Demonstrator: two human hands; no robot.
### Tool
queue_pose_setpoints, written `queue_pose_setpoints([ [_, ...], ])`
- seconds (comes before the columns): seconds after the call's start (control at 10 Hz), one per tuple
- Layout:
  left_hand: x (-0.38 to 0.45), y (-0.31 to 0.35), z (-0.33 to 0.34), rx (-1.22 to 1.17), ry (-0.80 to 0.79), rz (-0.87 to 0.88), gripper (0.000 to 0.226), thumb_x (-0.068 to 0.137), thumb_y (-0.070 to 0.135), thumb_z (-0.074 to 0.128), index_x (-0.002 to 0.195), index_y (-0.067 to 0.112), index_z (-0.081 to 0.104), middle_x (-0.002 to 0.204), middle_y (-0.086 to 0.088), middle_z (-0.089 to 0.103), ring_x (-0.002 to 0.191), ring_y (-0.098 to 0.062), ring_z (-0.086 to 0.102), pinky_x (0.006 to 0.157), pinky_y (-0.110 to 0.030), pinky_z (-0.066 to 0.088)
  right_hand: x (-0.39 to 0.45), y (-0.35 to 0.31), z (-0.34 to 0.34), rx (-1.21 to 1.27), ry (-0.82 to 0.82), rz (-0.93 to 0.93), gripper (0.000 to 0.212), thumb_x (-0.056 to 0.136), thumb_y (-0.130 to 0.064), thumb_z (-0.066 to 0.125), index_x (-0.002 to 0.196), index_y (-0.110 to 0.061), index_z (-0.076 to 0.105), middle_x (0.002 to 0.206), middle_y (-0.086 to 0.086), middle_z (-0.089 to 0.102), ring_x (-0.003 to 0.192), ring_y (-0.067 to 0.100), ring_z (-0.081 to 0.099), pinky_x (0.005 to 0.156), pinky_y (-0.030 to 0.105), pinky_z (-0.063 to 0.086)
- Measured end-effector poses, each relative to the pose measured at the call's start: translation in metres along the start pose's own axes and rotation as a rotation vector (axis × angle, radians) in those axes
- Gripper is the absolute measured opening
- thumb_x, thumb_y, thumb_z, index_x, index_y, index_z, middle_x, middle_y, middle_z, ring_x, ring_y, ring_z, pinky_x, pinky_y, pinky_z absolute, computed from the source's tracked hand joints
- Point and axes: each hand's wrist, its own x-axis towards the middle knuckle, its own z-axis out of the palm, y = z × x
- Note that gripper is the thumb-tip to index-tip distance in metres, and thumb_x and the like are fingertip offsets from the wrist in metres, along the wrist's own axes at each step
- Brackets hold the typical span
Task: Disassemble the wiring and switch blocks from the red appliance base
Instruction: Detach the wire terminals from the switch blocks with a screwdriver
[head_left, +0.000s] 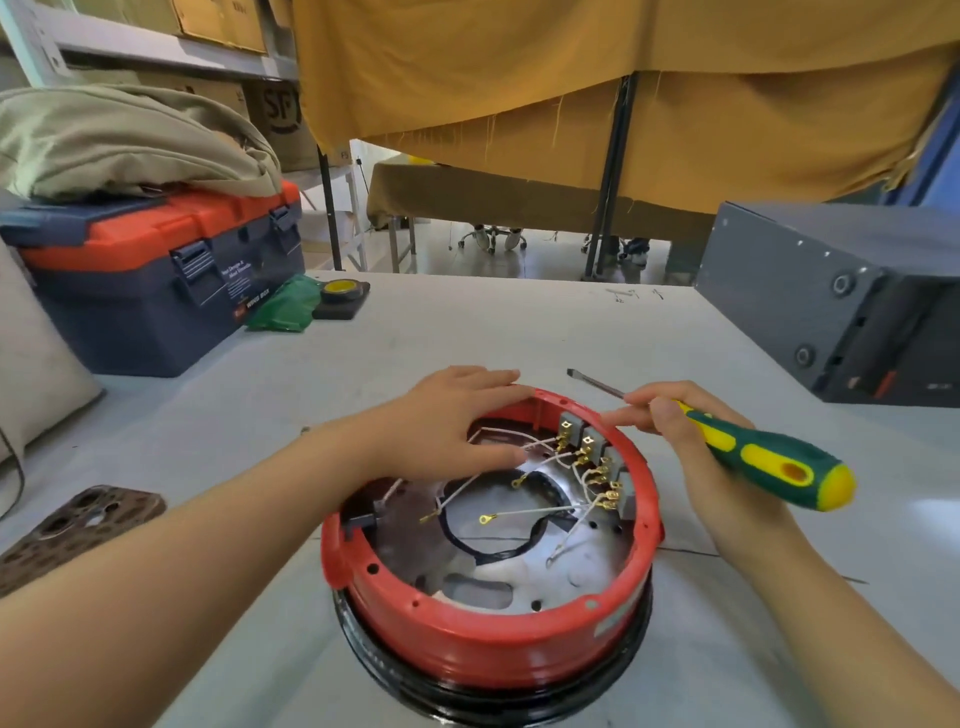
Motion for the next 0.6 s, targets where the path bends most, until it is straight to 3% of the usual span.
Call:
queue_pose_setpoints([
  [0.1,0.006,0.001,0.009,0.035,0.009,-0.008,0.067,0.090,0.055,0.044,0.148,0.034,0.017,0.157,0.010,0.011,0.144,-0.012,0.012,0.114,-0.022,0.005,-0.002,-0.001,-0.008,-0.028,0.050,-0.007,0.037,0.090,-0.057,0.045,0.093,-0.029,0.068,0.079,-0.009,0.071,0.080,0.002,0.064,0.079,0.011,0.048],
  [0.2,0.005,-0.002,0.013,0.108,0.032,-0.009,0.070,0.089,0.058,0.041,0.149,0.033,0.015,0.157,0.012,0.012,0.141,-0.014,0.017,0.113,-0.022,0.007,0.000,0.001,-0.017,0.011,0.086,-0.030,0.037,0.081,-0.055,0.046,0.089,-0.031,0.073,0.069,-0.005,0.063,0.064,0.008,0.055,0.063,0.012,0.047],
  [0.3,0.002,-0.004,0.013,0.122,0.048,-0.041,0.070,0.088,0.061,0.040,0.149,0.033,0.017,0.156,0.013,0.015,0.136,-0.018,0.026,0.111,-0.024,0.014,0.004,0.000,-0.023,0.145,0.113,-0.061,0.025,0.077,-0.042,0.055,0.081,-0.026,0.073,0.062,-0.002,0.060,0.060,0.013,0.053,0.053,0.018,0.043],
  [0.4,0.000,-0.006,0.013,0.155,0.030,-0.089,0.073,0.087,0.065,0.037,0.149,0.033,0.015,0.155,0.013,0.016,0.132,-0.022,0.032,0.111,-0.029,0.022,0.009,-0.002,-0.030,0.236,0.139,-0.053,0.018,0.074,-0.038,0.060,0.072,-0.023,0.070,0.062,-0.002,0.061,0.057,0.014,0.053,0.049,0.019,0.041],
  [0.6,-0.003,-0.004,0.016,0.248,0.024,-0.191,0.083,0.079,0.076,0.021,0.149,0.031,0.011,0.152,0.013,0.015,0.123,-0.027,0.037,0.104,-0.035,0.034,0.015,-0.015,-0.037,0.293,0.080,-0.042,0.032,0.077,-0.048,0.063,0.064,-0.019,0.069,0.052,0.003,0.058,0.046,0.018,0.053,0.044,0.019,0.043],
])
